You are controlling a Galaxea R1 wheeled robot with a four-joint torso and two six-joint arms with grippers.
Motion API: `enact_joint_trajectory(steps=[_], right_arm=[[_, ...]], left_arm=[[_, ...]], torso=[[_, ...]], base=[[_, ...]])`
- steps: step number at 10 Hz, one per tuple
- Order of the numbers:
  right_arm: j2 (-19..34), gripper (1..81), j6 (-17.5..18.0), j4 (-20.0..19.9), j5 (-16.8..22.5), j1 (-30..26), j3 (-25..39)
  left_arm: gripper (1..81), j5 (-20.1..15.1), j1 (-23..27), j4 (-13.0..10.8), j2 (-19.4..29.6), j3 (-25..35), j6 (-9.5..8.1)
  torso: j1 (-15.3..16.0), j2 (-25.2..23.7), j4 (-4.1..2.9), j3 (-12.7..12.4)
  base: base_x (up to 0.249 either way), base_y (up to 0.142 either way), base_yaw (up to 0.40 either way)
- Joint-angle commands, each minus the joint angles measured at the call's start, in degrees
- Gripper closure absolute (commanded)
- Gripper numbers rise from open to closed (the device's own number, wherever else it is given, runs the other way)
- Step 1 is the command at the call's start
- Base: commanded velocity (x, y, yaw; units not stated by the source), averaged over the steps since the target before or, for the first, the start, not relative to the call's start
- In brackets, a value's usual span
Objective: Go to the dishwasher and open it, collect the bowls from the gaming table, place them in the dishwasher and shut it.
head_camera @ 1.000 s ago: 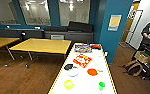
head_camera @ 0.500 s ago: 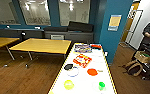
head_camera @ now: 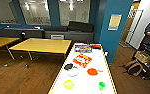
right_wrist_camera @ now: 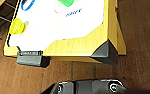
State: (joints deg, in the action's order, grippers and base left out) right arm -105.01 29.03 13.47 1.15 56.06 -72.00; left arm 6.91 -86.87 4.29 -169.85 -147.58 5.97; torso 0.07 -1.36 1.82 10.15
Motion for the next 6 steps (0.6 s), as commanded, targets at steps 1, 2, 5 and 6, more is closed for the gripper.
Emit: enact_joint_trajectory(steps=[1,2,5,6], right_arm=[[7.2,1.0,6.1,-2.0,18.6,-20.7,9.3],[7.6,1.0,8.0,-1.7,21.9,-25.1,10.6],[7.9,1.0,19.1,8.6,27.3,-30.5,16.9],[8.2,1.0,27.2,17.1,27.9,-30.7,20.2]], left_arm=[[1.0,-3.4,1.5,0.3,-0.1,0.4,0.0],[1.0,-3.4,1.5,0.3,-0.1,0.3,0.0],[1.0,-3.3,1.5,0.3,-0.1,0.3,-0.08],[1.0,-3.4,1.6,0.3,-0.1,0.4,-0.08]], torso=[[0.0,0.0,0.0,0.0],[0.0,0.0,0.0,0.0],[0.0,0.0,0.0,0.0],[0.0,0.0,0.0,0.0]], base=[[0.0,0.0,0.0],[0.0,0.0,0.0],[0.0,0.0,0.0],[0.0,0.0,0.0]])
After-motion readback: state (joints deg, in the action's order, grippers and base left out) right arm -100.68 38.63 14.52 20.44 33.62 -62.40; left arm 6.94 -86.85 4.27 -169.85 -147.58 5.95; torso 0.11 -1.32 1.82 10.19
